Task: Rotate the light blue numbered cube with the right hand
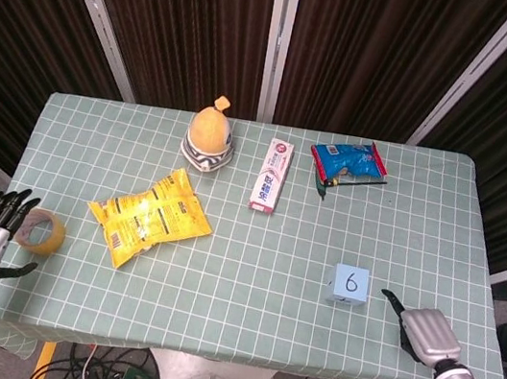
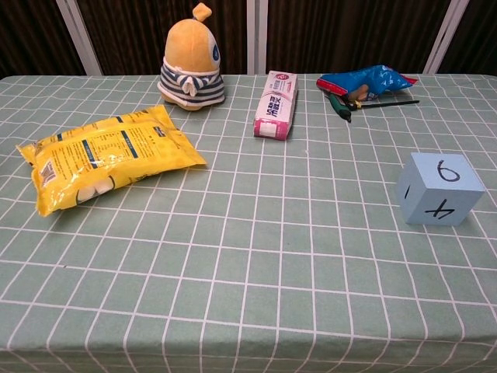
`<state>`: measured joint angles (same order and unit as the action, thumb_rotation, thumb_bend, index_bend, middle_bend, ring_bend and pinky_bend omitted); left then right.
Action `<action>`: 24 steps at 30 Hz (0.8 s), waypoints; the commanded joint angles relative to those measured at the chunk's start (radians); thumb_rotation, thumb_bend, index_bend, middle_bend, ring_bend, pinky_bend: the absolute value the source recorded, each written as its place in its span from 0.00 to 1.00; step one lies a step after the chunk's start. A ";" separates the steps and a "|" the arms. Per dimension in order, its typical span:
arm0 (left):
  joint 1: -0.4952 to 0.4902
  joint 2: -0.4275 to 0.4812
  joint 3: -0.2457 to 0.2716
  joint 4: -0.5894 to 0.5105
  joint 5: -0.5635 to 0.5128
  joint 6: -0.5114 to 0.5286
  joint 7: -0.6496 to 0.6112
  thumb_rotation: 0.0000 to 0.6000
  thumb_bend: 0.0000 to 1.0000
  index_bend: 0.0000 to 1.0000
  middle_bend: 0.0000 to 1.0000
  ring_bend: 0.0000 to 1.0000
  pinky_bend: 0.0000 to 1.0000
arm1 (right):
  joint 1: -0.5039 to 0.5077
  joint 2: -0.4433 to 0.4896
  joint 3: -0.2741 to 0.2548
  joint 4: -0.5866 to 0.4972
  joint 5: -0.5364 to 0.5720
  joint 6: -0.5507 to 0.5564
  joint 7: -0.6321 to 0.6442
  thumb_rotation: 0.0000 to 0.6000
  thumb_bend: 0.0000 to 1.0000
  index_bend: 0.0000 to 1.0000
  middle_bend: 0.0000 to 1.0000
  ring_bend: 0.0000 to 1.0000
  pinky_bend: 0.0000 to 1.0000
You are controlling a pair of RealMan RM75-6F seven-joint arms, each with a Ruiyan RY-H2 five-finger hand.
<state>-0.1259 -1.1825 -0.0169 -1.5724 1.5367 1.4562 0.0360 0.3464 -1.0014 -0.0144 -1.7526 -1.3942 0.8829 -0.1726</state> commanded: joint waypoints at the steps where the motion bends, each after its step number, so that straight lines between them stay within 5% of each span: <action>1: 0.000 -0.001 0.000 0.002 -0.002 -0.002 -0.002 1.00 0.00 0.07 0.00 0.00 0.03 | 0.026 0.002 0.009 -0.009 0.032 -0.032 -0.004 1.00 1.00 0.00 0.90 0.78 0.69; 24: -0.010 -0.007 0.003 0.013 -0.008 -0.023 -0.009 1.00 0.00 0.07 0.00 0.00 0.03 | 0.200 -0.007 0.052 -0.025 0.224 -0.182 -0.076 1.00 1.00 0.00 0.91 0.78 0.69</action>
<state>-0.1358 -1.1899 -0.0143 -1.5589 1.5291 1.4331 0.0272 0.5371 -1.0120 0.0343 -1.7737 -1.1795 0.7105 -0.2466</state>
